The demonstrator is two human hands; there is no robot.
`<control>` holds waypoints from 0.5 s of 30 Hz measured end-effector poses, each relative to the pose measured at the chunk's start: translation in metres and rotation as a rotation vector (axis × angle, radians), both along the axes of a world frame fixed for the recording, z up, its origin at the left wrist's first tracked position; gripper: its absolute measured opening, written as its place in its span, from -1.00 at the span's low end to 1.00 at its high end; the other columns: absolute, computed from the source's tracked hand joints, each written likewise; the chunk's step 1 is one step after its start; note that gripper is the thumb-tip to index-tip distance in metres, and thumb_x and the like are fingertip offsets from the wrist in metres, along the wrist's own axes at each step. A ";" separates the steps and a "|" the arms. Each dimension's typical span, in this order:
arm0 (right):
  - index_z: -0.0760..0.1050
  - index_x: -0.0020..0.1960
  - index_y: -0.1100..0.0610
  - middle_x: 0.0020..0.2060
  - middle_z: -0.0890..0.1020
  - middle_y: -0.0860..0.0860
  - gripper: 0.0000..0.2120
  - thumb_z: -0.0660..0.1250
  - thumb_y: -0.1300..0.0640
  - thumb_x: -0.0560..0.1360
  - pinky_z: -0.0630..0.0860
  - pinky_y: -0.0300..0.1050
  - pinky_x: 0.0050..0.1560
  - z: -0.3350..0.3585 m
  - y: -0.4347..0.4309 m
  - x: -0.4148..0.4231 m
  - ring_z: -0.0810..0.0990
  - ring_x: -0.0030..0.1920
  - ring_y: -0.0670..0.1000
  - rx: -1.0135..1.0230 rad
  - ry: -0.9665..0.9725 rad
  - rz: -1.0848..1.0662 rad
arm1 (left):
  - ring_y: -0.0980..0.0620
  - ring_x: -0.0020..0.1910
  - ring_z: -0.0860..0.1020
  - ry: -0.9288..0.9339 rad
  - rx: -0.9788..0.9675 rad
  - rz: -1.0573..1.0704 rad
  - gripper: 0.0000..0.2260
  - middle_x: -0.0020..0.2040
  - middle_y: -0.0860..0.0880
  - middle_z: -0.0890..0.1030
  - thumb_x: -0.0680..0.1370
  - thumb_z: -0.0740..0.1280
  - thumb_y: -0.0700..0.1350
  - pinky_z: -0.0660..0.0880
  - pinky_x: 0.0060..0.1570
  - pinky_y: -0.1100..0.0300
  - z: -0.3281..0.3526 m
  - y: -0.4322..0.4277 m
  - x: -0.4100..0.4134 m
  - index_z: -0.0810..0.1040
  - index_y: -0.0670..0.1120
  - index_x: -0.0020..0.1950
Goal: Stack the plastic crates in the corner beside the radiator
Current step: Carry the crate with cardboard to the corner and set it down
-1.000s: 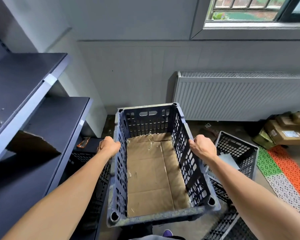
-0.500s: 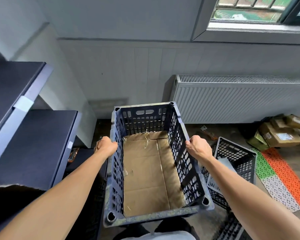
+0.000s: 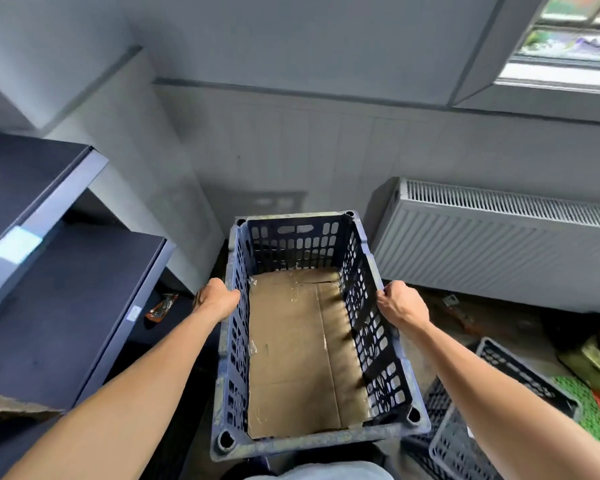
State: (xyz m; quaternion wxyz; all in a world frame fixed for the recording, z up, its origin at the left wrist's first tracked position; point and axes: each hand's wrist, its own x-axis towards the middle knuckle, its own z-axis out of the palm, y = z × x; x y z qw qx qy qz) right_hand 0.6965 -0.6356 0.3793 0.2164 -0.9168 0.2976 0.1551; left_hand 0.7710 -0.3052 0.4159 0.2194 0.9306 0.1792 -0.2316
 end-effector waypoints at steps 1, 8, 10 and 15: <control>0.48 -0.03 0.19 -0.02 0.65 0.18 -0.72 0.11 0.00 0.54 0.45 -0.06 -0.13 0.001 -0.004 0.011 0.54 -0.15 0.16 -0.003 0.002 0.027 | -0.29 0.17 0.55 0.001 0.009 0.017 -0.63 0.19 -0.32 0.56 0.55 0.27 -0.09 0.49 0.16 -0.10 0.000 -0.004 0.003 0.49 -0.38 0.18; 0.47 -0.02 0.21 0.00 0.65 0.22 -0.71 0.08 0.02 0.58 0.41 -0.08 -0.16 0.006 -0.033 0.089 0.49 -0.20 0.15 -0.014 -0.031 0.157 | -0.23 0.09 0.59 -0.031 0.013 0.129 -0.83 0.10 -0.26 0.62 0.55 0.27 -0.07 0.53 0.07 -0.02 0.005 -0.031 0.039 0.46 -0.17 -0.14; 0.47 0.03 0.21 0.03 0.64 0.23 -0.70 0.09 0.02 0.60 0.40 -0.08 -0.15 0.006 -0.037 0.110 0.48 -0.19 0.14 -0.025 -0.035 0.175 | -0.21 0.07 0.60 -0.027 0.014 0.164 -0.79 0.08 -0.24 0.63 0.55 0.27 -0.05 0.54 0.03 0.02 0.003 -0.034 0.052 0.52 -0.21 -0.03; 0.48 0.09 0.22 0.08 0.63 0.25 -0.71 0.11 0.03 0.59 0.43 -0.06 -0.12 0.003 -0.038 0.155 0.59 -0.05 0.21 -0.023 -0.012 0.227 | -0.18 -0.08 0.62 -0.002 -0.048 0.242 -0.80 -0.01 -0.23 0.65 0.54 0.28 -0.07 0.50 -0.16 0.12 -0.015 -0.036 0.077 0.52 -0.21 -0.07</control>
